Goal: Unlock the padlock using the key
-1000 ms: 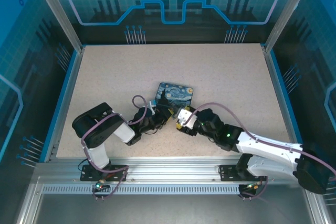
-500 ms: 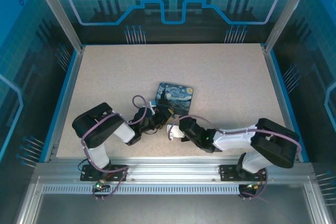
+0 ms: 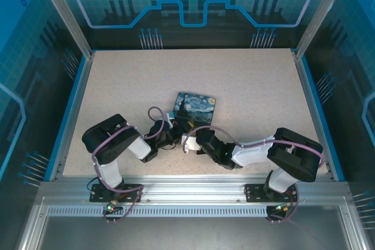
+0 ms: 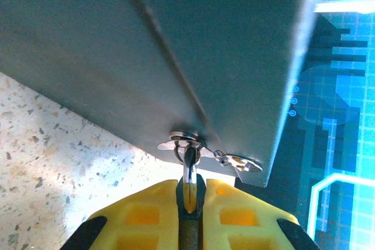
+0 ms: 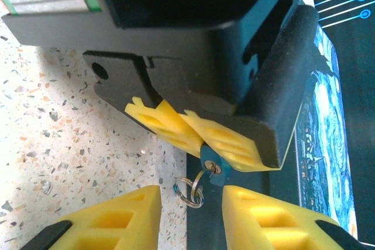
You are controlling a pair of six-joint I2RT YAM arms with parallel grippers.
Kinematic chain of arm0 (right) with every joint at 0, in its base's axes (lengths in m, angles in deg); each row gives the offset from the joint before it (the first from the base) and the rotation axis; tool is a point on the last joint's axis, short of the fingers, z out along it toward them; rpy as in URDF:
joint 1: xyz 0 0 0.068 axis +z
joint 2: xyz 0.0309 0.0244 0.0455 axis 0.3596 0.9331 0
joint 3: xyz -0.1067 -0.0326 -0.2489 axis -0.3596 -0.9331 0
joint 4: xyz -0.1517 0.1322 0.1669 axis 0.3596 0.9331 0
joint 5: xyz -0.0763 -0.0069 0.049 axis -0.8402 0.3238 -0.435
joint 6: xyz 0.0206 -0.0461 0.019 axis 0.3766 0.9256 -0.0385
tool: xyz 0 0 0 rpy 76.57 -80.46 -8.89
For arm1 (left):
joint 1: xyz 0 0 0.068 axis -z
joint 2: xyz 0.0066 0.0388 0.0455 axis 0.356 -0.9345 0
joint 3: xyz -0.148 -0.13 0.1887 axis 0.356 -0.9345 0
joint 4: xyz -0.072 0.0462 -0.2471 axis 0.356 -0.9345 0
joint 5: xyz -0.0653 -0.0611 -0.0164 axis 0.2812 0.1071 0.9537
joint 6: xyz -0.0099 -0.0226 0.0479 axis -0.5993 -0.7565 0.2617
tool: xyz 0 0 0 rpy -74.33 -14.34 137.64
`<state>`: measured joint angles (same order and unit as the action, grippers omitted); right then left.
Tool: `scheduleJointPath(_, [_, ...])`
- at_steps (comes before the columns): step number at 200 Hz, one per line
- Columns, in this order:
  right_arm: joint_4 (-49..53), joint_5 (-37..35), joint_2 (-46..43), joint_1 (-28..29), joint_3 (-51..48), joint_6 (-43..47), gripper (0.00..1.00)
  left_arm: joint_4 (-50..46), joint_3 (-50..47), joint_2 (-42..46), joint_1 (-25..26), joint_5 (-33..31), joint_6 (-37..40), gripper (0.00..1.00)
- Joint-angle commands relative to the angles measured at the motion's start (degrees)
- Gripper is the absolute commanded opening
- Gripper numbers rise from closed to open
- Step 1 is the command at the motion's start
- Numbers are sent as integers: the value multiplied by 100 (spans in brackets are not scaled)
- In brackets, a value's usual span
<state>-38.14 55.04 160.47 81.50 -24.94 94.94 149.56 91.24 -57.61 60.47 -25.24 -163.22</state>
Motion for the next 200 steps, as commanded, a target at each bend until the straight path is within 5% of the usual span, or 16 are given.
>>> scheduleJointPath(1, [-133, 50, -88, -5, 135, -119, 32, 543, -38, -51, 37, 89, -72, 10])
scheduleJointPath(93, [-170, -237, 147, -15, 313, -175, 23, 575, -46, -64, 35, 94, -107, 10])
scheduleJointPath(200, [57, -565, 140, -103, 433, -415, 0, 655, -82, -56, 33, 61, -141, 10])
